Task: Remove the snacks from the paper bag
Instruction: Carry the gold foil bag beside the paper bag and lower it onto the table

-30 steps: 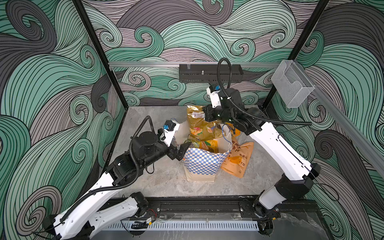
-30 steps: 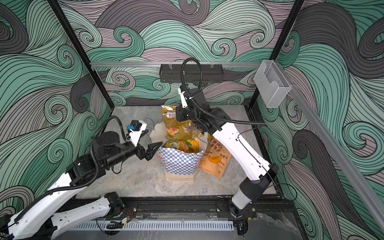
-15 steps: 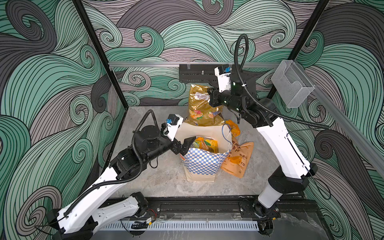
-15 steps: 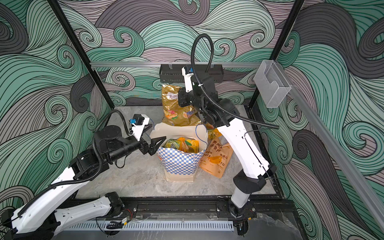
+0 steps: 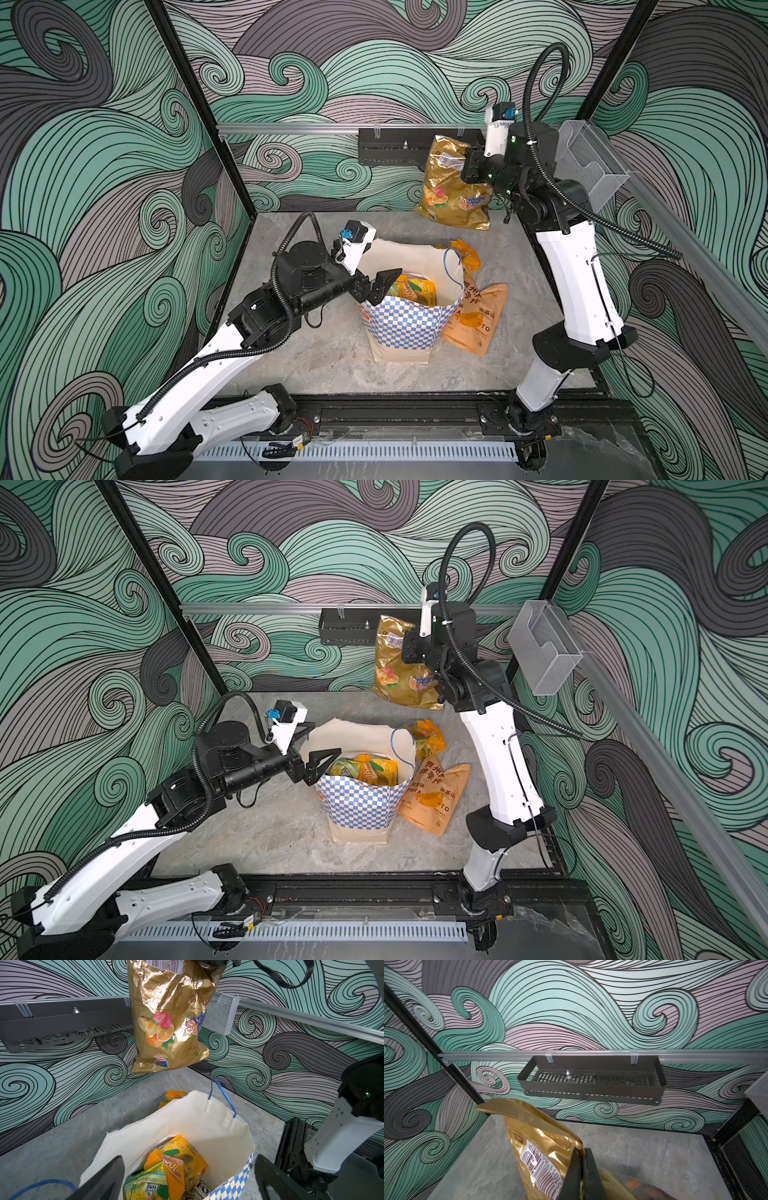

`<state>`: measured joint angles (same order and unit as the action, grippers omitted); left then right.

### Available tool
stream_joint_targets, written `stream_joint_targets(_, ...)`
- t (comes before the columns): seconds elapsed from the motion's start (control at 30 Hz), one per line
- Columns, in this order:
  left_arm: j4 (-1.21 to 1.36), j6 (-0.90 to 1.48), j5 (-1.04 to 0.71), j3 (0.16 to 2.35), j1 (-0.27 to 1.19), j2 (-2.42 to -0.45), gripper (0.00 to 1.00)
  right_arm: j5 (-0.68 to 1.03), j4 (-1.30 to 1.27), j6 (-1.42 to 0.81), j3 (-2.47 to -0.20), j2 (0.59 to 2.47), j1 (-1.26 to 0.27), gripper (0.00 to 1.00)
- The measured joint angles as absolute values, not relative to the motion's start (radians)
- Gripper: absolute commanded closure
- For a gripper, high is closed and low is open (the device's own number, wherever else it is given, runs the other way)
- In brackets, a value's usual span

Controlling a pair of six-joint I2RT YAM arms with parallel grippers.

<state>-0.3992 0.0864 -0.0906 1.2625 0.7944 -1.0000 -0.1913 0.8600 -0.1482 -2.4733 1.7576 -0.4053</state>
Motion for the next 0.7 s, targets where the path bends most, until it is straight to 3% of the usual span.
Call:
stream_joint_targets(0.4,-0.400,0.115,-0.345,1.263,0.811,-1.023,0.02,-0.200,0.865,-0.226,-2.087,1.519,-0.083,1.00)
stream_joint_targets(0.7,-0.405,0.113,-0.424,1.263,0.865,-1.037,0.02,-0.148,0.786,-0.297,-1.774,1.433,0.079,1.00)
